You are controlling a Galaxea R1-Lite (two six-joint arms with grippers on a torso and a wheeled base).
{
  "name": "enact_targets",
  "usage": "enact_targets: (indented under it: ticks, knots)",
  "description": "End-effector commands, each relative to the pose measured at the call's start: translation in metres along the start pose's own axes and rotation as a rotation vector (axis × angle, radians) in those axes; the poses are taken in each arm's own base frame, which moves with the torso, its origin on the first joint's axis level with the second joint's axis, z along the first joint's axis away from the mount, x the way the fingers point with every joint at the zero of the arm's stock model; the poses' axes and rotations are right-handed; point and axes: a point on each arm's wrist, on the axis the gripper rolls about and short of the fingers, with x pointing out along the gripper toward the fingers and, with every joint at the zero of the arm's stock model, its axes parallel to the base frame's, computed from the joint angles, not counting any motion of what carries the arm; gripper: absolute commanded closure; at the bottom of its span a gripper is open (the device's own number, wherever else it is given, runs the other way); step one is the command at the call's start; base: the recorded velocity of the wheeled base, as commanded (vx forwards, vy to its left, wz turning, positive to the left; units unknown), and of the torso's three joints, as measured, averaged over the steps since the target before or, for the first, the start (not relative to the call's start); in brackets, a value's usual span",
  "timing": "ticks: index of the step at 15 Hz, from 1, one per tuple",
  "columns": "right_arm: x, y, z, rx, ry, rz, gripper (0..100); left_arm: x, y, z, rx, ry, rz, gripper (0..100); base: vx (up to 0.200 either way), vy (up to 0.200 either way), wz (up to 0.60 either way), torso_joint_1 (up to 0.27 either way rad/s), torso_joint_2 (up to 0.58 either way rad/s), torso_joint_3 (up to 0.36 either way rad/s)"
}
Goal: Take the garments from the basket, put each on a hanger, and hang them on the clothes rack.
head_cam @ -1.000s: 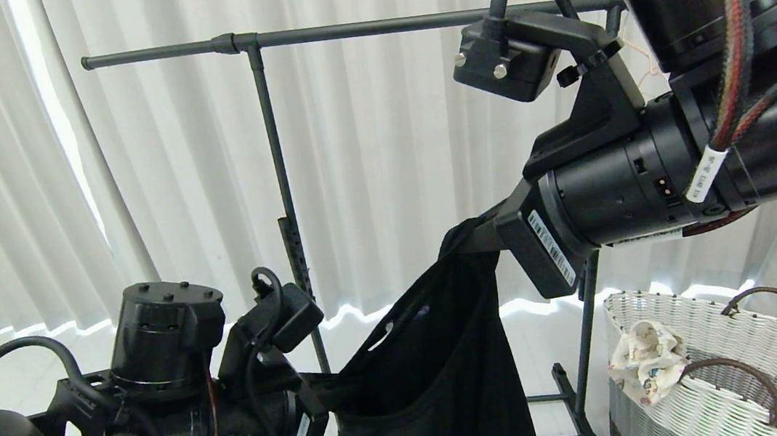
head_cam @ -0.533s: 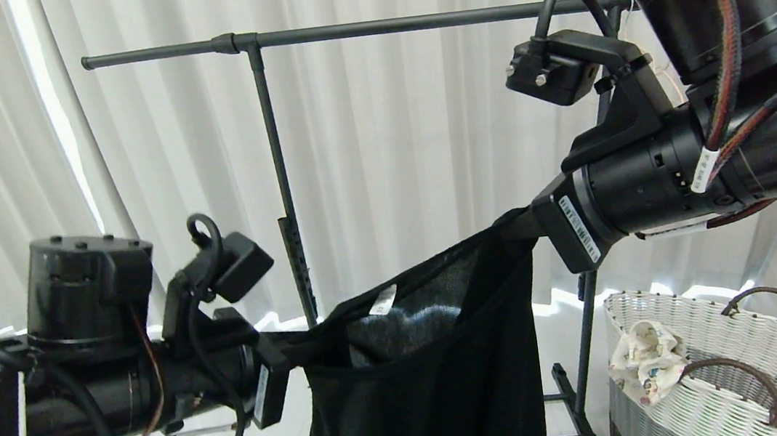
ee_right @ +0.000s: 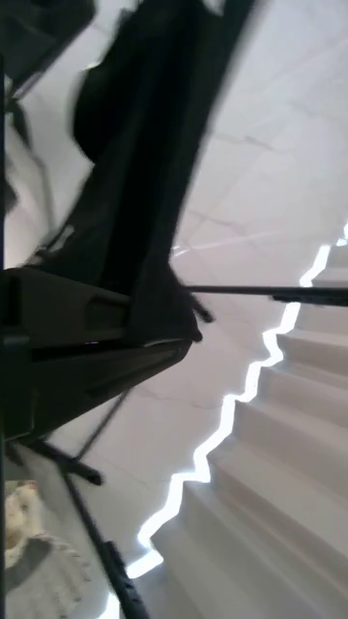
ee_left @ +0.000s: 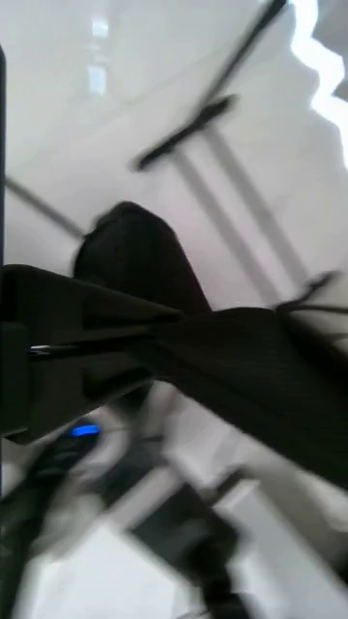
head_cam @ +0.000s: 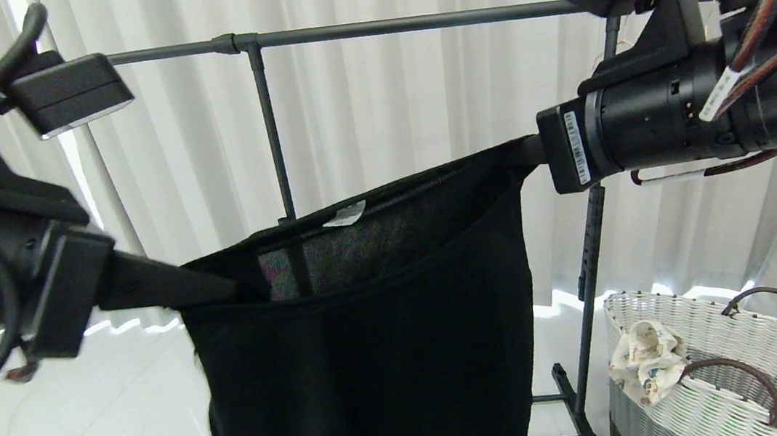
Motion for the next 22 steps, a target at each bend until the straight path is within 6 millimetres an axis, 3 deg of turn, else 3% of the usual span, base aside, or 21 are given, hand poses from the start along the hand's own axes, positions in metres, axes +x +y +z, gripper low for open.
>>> enact_targets:
  ticks: [1,8,11,14,18,22]
  knots:
    - [-0.015,-0.002,0.006,0.002,-0.040,0.003,100,-0.026,-0.014,0.001,0.134,0.019,-0.008,100,0.000,0.000,0.00,0.000,0.00,0.000]
    - [-0.043,0.014,0.006,-0.052,-0.075,0.100,100,-0.019,-0.026,0.007,0.202,0.018,-0.124,100,0.000,0.000,0.00,0.000,0.00,0.000]
    - [-0.053,0.012,-0.003,-0.095,-0.060,0.172,100,-0.026,-0.013,0.014,0.154,-0.108,-0.320,100,0.000,0.000,0.00,0.000,0.00,0.000]
    - [-0.061,0.009,-0.008,-0.092,-0.078,0.177,100,-0.028,0.004,0.018,0.186,-0.168,-0.272,100,0.000,0.000,0.00,0.000,0.00,0.000]
    - [-0.059,0.010,-0.002,-0.087,-0.138,0.187,100,-0.014,0.020,0.008,0.358,-0.118,-0.188,100,0.000,0.000,0.00,0.000,0.00,0.000]
    - [-0.060,0.011,-0.001,-0.090,-0.148,0.187,100,-0.011,0.021,0.008,0.408,-0.114,-0.182,100,0.000,0.000,0.00,0.000,0.00,0.000]
